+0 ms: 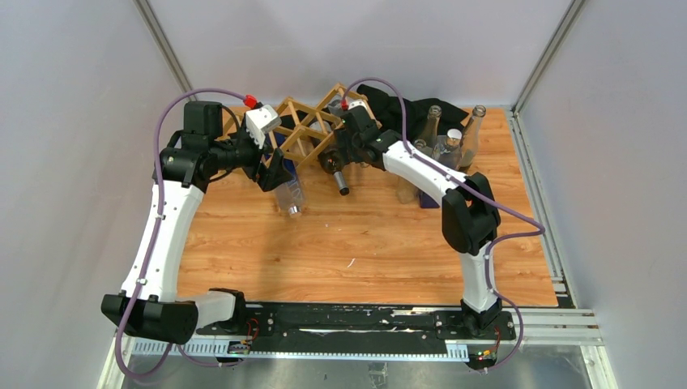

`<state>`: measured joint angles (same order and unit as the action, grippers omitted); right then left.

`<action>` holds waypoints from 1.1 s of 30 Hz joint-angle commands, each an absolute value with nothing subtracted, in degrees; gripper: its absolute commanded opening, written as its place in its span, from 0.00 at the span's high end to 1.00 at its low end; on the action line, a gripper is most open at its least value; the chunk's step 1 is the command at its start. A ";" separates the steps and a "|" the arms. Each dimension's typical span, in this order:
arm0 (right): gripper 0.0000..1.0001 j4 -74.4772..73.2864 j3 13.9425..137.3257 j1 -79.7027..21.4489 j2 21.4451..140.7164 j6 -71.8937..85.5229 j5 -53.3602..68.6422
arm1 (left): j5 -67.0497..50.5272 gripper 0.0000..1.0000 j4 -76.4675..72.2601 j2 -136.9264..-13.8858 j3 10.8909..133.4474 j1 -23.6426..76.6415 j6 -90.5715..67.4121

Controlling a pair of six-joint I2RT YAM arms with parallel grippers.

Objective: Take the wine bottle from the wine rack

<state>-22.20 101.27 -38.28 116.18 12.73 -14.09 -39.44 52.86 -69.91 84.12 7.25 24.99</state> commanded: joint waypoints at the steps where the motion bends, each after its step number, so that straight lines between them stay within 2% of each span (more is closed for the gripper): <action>1: 0.33 -20.05 98.40 -38.05 115.00 12.57 -13.69 | -40.89 0.00 53.10 -69.34 84.95 6.86 25.11; 6: 0.47 -19.32 97.46 -39.00 114.28 12.62 -13.23 | -41.35 0.00 53.08 -69.54 85.17 6.86 24.81; 12: 0.71 -18.58 95.80 -40.85 112.72 12.76 -13.23 | -41.40 0.00 53.09 -69.24 85.18 6.86 25.02; 17: 0.99 -17.75 92.94 -41.64 109.94 13.31 -13.93 | -41.69 0.00 53.04 -69.00 84.76 6.86 25.40; 25: 1.00 -18.35 85.89 -42.74 102.21 17.74 -12.16 | -41.86 0.00 53.06 -68.92 83.41 6.86 27.27; 33: 1.00 -14.51 73.44 -43.32 90.84 25.60 -7.19 | -40.61 0.00 53.09 -68.28 80.92 6.86 31.46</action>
<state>-18.31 78.13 -41.65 96.73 20.25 -11.92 -40.86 52.88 -69.54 82.28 7.25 28.23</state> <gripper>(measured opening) 0.405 0.997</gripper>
